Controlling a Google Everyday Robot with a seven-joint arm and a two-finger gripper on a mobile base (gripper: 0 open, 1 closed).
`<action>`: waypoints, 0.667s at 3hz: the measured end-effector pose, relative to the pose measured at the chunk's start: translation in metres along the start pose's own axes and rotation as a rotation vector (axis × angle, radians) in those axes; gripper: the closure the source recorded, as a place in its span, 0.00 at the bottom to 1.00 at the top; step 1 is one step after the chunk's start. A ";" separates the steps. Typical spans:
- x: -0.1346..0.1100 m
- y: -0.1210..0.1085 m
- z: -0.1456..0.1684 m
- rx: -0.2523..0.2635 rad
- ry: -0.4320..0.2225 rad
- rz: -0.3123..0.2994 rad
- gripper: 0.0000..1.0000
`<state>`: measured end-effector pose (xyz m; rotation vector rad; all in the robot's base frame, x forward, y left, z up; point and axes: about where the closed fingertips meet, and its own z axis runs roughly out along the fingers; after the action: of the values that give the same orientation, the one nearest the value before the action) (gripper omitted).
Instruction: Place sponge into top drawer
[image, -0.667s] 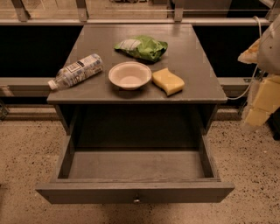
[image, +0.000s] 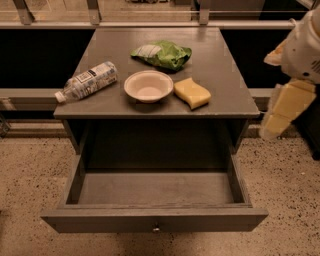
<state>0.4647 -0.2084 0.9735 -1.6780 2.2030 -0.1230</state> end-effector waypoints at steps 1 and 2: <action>-0.040 -0.054 0.040 0.041 -0.098 0.000 0.00; -0.064 -0.088 0.071 0.034 -0.182 0.020 0.00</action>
Offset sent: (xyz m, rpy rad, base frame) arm 0.1733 0.0628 -0.0389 0.2586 -0.0976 0.0321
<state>0.5840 -0.1628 0.9476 -1.5829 2.0712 -0.0020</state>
